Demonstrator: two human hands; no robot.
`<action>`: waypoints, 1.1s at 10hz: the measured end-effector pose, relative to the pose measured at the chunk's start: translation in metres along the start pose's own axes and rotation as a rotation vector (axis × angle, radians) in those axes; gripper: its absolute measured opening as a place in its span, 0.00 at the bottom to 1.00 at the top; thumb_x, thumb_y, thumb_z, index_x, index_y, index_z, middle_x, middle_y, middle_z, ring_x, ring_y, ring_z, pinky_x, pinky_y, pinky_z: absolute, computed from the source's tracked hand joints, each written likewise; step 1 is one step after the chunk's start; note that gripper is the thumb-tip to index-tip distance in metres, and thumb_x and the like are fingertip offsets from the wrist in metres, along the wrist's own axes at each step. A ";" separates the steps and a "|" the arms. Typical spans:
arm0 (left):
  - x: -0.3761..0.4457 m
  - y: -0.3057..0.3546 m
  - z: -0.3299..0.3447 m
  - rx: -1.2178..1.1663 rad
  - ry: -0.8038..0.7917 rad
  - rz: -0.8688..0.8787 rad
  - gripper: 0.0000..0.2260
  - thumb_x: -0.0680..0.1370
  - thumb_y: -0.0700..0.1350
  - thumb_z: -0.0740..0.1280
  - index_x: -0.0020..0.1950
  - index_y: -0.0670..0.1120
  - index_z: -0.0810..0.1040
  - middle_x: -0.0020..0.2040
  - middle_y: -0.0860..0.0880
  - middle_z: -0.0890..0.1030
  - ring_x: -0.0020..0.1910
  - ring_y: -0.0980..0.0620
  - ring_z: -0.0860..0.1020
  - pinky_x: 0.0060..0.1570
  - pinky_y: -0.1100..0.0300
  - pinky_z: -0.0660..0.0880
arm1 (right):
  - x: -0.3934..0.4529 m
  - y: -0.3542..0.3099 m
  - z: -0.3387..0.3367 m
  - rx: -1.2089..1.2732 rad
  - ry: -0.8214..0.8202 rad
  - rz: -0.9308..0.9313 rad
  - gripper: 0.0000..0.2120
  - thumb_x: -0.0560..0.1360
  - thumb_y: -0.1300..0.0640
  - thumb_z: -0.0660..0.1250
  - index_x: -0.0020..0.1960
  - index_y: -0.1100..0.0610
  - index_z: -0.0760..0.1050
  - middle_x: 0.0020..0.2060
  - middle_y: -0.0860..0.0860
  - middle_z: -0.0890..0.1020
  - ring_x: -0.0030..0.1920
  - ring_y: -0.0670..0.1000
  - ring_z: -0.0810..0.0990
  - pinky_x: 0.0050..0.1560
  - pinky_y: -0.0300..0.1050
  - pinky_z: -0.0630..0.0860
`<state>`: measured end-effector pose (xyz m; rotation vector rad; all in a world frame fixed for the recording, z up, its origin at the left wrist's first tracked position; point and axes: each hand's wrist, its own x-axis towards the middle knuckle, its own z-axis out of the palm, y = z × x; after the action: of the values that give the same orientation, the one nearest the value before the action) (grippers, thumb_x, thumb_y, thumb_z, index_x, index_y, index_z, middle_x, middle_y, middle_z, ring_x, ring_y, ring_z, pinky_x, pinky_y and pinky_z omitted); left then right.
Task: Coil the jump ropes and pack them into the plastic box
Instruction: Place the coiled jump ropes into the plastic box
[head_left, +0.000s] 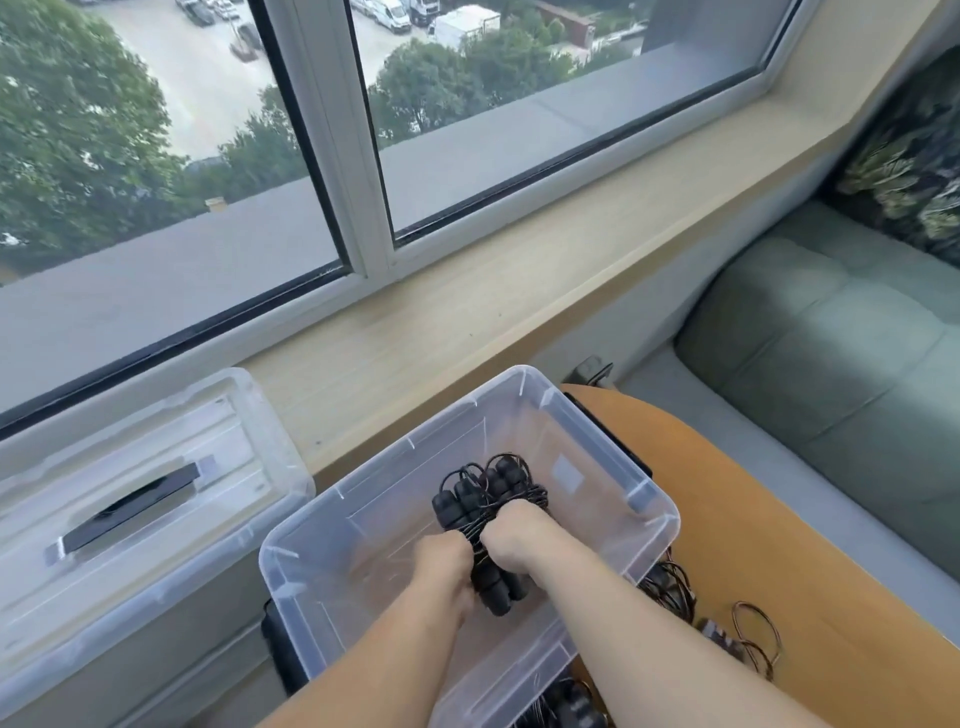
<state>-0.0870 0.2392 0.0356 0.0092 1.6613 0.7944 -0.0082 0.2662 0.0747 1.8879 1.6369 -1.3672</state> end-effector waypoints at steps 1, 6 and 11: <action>0.005 -0.008 -0.004 0.034 0.061 -0.053 0.11 0.78 0.27 0.55 0.41 0.36 0.73 0.32 0.41 0.74 0.21 0.47 0.72 0.16 0.64 0.68 | 0.004 -0.002 0.005 0.008 -0.055 0.027 0.17 0.80 0.66 0.54 0.64 0.67 0.74 0.63 0.63 0.78 0.62 0.62 0.77 0.53 0.48 0.73; 0.004 -0.007 -0.004 0.347 0.041 0.113 0.01 0.73 0.33 0.64 0.41 0.37 0.75 0.37 0.38 0.77 0.34 0.47 0.70 0.35 0.58 0.66 | -0.023 0.009 -0.006 0.010 0.086 -0.048 0.15 0.79 0.63 0.56 0.61 0.64 0.77 0.60 0.60 0.80 0.59 0.60 0.78 0.45 0.45 0.76; -0.168 -0.077 0.096 0.987 -0.510 1.077 0.05 0.81 0.45 0.64 0.50 0.49 0.79 0.38 0.58 0.76 0.40 0.55 0.73 0.38 0.66 0.65 | -0.163 0.188 -0.053 1.043 0.681 0.006 0.09 0.77 0.61 0.64 0.43 0.62 0.81 0.37 0.54 0.81 0.38 0.51 0.78 0.43 0.46 0.78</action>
<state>0.0730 0.1566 0.1395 1.7495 1.3117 0.5460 0.1986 0.1481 0.1645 3.2138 1.1651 -1.9273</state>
